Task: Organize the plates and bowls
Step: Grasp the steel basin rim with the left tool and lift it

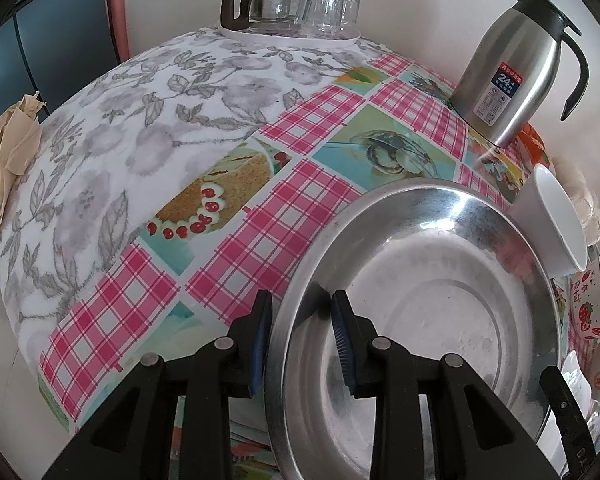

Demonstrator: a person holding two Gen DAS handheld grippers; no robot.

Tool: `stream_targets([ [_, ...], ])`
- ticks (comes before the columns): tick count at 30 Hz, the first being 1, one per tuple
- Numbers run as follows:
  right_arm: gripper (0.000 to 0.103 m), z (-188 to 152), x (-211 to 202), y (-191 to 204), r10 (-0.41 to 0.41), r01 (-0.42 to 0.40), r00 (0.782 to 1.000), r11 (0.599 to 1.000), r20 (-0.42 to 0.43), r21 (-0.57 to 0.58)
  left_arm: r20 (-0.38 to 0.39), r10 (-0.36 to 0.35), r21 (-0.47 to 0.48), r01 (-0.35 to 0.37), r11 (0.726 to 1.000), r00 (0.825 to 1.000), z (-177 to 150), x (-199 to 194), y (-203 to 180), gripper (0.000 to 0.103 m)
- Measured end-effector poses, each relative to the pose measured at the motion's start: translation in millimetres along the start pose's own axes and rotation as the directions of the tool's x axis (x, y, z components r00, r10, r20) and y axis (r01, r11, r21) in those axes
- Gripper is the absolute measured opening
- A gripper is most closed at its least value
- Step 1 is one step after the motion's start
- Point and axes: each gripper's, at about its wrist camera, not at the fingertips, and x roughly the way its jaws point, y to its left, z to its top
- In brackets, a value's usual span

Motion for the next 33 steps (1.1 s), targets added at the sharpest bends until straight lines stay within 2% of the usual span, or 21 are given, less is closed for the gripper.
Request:
stream_targets([
  [3, 0.017, 0, -1, 1, -0.019, 0.019, 1.000, 1.000, -0.006, -0.011, -0.004, 0.013, -0.006, -0.013, 1.000, 1.000, 0, -2, 2, 0.029],
  [8, 0.017, 0, -8, 14, -0.036, 0.036, 0.999, 0.996, 0.009, -0.079, 0.003, 0.020, -0.014, -0.020, 1.000, 1.000, -2, -7, 9, 0.028],
  [16, 0.017, 1, -30, 27, -0.039, 0.047, 0.998, 0.987, 0.058, -0.152, 0.033, -0.007, -0.037, 0.008, 0.999, 0.999, -3, -25, 13, 0.028],
  [28, 0.018, 3, -68, 26, -0.034, 0.056, 0.991, 0.985, 0.131, -0.166, 0.094, -0.031, -0.043, 0.035, 0.998, 0.995, -9, -60, 3, 0.028],
  [33, 0.018, 3, -87, 26, -0.055, 0.087, 0.983, 0.980, 0.175, -0.179, 0.130, -0.034, -0.031, 0.039, 0.999, 0.991, -11, -77, -9, 0.028],
])
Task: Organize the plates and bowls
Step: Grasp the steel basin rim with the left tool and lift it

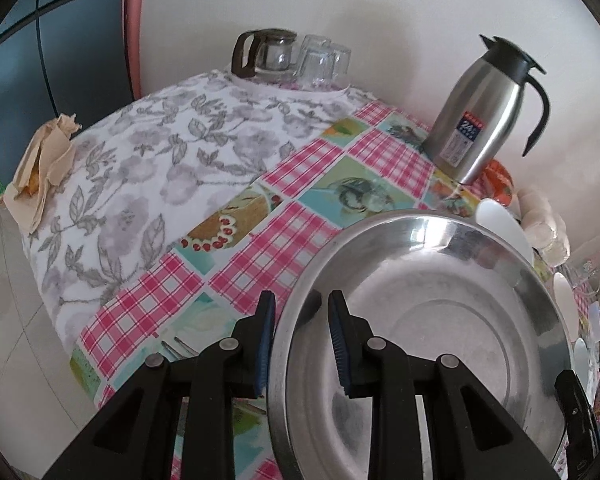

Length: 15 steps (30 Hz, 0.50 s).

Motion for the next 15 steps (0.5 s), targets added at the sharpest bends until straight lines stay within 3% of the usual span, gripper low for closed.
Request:
stream_targets([
  [15, 0.018, 5, -41, -61, -0.041, 0.035, 0.997, 0.995, 0.066, 0.093, 0.034, -0.070, 0.098, 0.067, 0.993, 0.997, -14, -38, -68, 0.028],
])
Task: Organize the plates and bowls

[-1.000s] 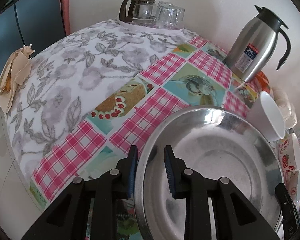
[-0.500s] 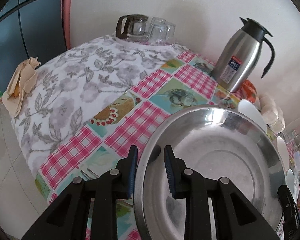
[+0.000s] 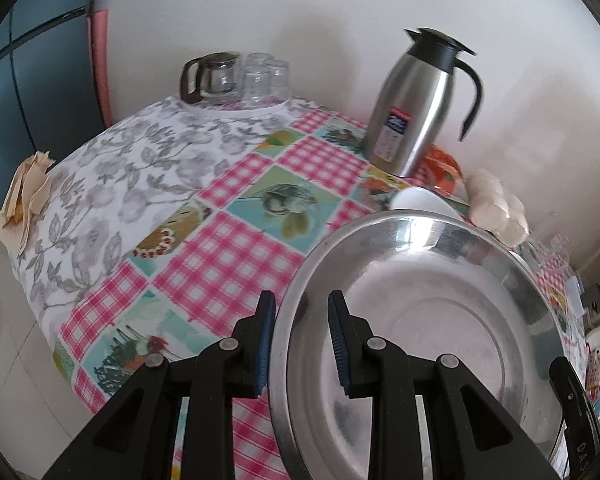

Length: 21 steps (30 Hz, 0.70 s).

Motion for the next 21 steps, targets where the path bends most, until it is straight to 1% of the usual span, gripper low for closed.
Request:
stream_targets([
  [4, 0.018, 3, -10, -21, -0.011, 0.010, 1.000, 0.999, 0.015, 0.044, 0.005, -0.014, 0.035, 0.014, 0.999, 1.000, -4, -6, -22, 0.028],
  [10, 0.018, 3, -23, -53, -0.027, 0.024, 0.999, 0.994, 0.030, 0.104, -0.011, -0.058, 0.065, 0.058, 0.996, 0.998, -13, -12, -54, 0.028],
  [13, 0.018, 3, -30, -72, -0.053, 0.048, 0.998, 0.991, 0.037, 0.127, -0.012, -0.074, 0.095, 0.075, 0.993, 0.997, -18, -16, -73, 0.028],
  [17, 0.018, -1, -33, -93, -0.091, 0.087, 0.996, 0.985, 0.023, 0.147, -0.020, -0.088, 0.129, 0.090, 0.988, 0.996, -27, -19, -94, 0.028],
  [21, 0.018, -7, -33, -109, -0.105, 0.103, 0.994, 0.980, 0.001, 0.170, -0.052, -0.087, 0.154, 0.095, 0.983, 0.995, -37, -15, -106, 0.028],
])
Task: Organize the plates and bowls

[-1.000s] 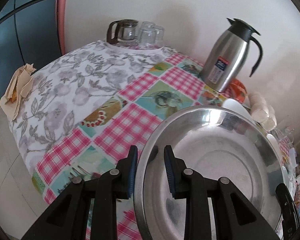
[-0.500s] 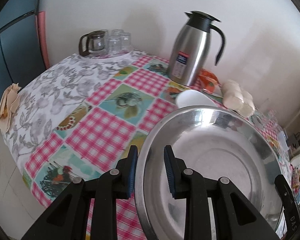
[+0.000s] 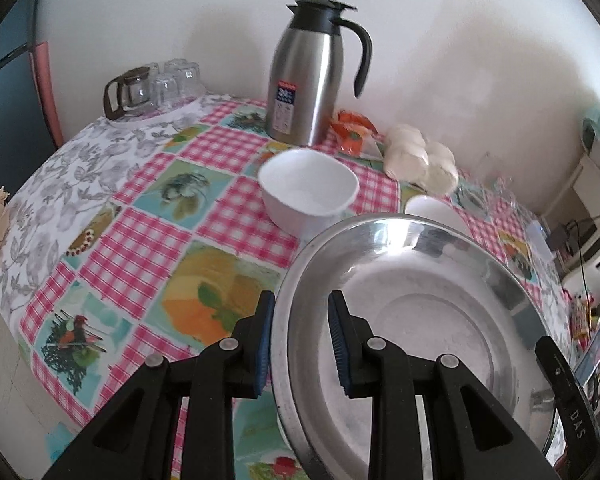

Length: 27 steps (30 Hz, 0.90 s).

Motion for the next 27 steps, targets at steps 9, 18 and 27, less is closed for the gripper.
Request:
stream_targets([
  [9, 0.021, -11, 14, -8, -0.022, 0.021, 0.997, 1.000, -0.076, -0.007, -0.094, 0.041, 0.030, -0.038, 0.999, 0.995, -14, 19, -4, 0.028],
  [18, 0.021, -27, 35, -3, -0.067, 0.056, 0.981, 0.996, -0.185, -0.065, -0.224, 0.093, 0.042, -0.086, 0.995, 0.970, -31, 45, 1, 0.028],
  [27, 0.021, -38, 50, -5, -0.096, 0.076, 0.965, 0.993, -0.244, -0.091, -0.273, 0.131, 0.081, -0.113, 0.990, 0.953, -40, 54, -2, 0.028],
])
